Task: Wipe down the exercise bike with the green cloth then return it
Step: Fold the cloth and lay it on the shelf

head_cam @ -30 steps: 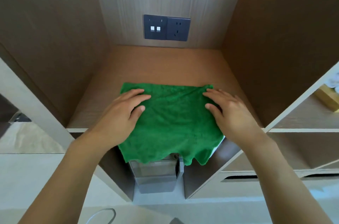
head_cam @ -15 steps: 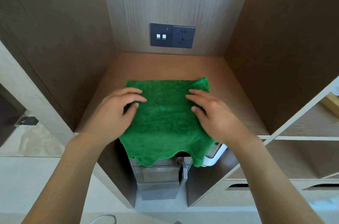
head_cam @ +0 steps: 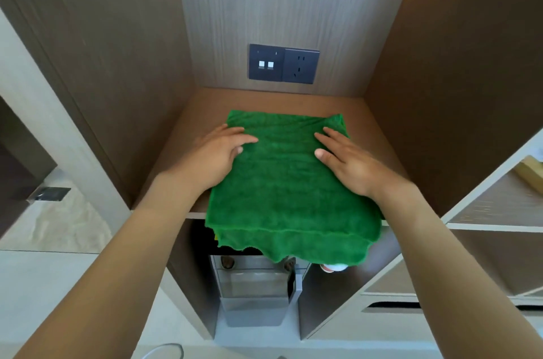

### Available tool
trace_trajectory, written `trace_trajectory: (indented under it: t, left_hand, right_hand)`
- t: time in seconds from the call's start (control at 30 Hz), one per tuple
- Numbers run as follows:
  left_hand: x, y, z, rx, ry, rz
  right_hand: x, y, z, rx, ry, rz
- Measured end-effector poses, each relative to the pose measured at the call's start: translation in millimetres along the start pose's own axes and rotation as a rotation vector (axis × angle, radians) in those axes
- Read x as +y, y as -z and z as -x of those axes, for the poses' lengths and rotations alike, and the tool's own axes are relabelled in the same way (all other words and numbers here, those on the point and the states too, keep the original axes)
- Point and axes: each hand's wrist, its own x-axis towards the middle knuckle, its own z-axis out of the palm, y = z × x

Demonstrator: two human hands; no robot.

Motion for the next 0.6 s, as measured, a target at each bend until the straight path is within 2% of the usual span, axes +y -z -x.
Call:
trace_trajectory:
  t: [0.1, 0.17, 0.23, 0.4, 0.6]
  left_hand:
    - [1.3, 1.0, 7.1, 0.099, -0.023, -0.131]
    - [11.0, -6.2, 28.6, 0.116, -0.113, -0.023]
    - [23.3, -16.8, 50.1, 0.043, -0.166, 0.056]
    - [25.8, -22.3, 58.2, -0.052, -0.12, -0.032]
    - [13.8, -17.9, -1.7, -0.141, -0.108, -0.141]
  right_hand:
    - [7.0, 0.8, 14.6, 0.06, 0.002, -0.001]
    - [8.6, -4.5, 31.5, 0.131, 0.022, 0.003]
    - [2.5, -16.9, 46.5, 0.147, 0.067, 0.0]
    - [-10.0, -36.6, 54.9, 0.059, 0.116, 0.045]
    - [3.3, -10.6, -0.4, -0.039, 0.102, 0.123]
